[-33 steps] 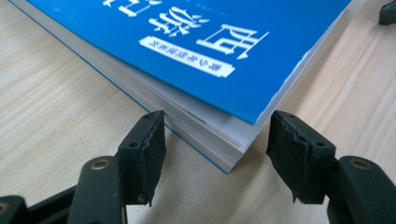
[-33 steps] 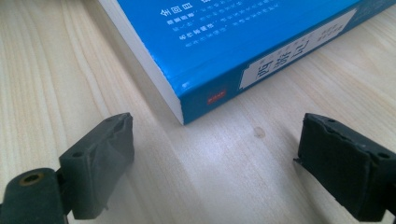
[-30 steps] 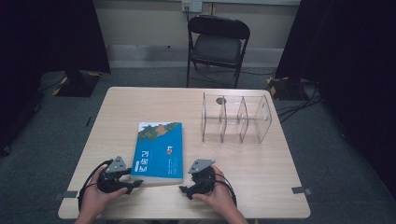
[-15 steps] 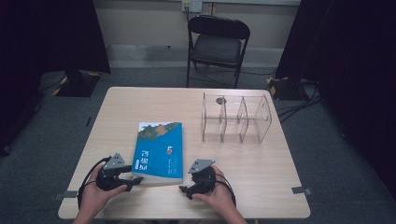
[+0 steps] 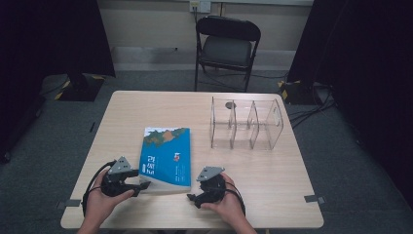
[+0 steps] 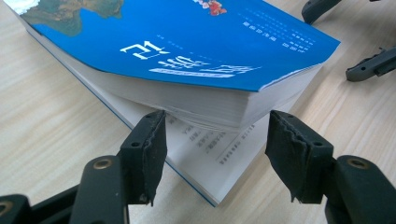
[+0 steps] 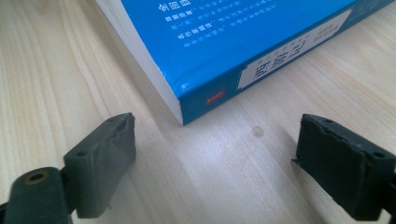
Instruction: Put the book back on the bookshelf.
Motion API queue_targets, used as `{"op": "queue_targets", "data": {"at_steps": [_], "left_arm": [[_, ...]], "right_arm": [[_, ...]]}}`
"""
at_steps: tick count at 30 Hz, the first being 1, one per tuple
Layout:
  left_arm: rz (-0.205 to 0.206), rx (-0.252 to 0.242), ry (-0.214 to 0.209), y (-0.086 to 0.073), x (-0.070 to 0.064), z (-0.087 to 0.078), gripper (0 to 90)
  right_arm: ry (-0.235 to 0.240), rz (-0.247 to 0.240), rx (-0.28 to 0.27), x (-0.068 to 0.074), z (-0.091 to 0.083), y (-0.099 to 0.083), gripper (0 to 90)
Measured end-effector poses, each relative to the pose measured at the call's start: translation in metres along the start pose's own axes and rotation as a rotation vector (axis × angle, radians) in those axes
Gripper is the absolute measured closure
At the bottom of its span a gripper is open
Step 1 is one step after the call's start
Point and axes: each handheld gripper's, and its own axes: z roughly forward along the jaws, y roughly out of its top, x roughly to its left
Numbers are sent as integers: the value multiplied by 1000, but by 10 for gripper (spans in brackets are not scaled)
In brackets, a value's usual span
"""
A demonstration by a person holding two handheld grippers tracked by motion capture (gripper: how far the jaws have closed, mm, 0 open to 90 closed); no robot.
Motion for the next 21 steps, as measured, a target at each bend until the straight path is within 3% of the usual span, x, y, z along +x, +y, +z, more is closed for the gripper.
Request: {"op": "queue_targets", "data": {"at_steps": [9,17,20,21], "left_arm": [[8,12,-1,7,1,-2,384],[6,11,3,10,0,-2,384],[-3,7,1,11,0,-2,384],[12,10,5,12,1,-3,384]], "right_arm": [[45,36,-27,2,-8,9,150],[68,-10,-59,14,-5,39,156],[80,-7,-64,16,0,44,156],[84,-5,-73,16,2,47,156]]}}
